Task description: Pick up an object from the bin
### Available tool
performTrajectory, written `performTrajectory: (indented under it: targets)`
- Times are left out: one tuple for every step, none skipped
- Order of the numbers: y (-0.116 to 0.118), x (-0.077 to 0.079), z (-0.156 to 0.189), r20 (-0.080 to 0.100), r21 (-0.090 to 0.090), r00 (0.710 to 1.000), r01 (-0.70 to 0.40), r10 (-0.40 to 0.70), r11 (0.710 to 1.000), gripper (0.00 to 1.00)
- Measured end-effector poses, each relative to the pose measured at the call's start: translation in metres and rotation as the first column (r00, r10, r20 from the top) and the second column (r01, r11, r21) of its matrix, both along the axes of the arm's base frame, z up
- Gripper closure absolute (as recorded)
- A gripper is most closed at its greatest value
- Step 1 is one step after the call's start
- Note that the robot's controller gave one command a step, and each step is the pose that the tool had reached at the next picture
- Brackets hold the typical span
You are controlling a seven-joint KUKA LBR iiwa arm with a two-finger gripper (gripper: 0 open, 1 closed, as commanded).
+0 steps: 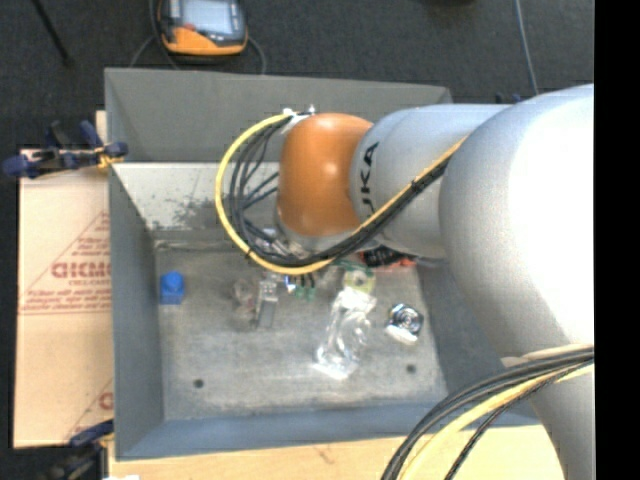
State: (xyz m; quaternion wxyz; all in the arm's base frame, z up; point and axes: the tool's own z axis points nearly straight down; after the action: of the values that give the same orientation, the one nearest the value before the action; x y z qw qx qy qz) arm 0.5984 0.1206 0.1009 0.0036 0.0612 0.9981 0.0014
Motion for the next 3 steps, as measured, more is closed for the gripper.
performTrajectory:
  targets:
    - [-0.0184, 0.013, -0.0313, -0.003, -0.001, 0.995, 0.098, -0.098, 0.995, 0.0]
    - [-0.0188, 0.0146, -0.0303, 0.001, -0.001, 0.995, 0.097, -0.097, 0.995, 0.0]
    - [-0.0188, 0.0147, -0.0302, 0.001, -0.001, 0.995, 0.097, -0.097, 0.995, 1.0]
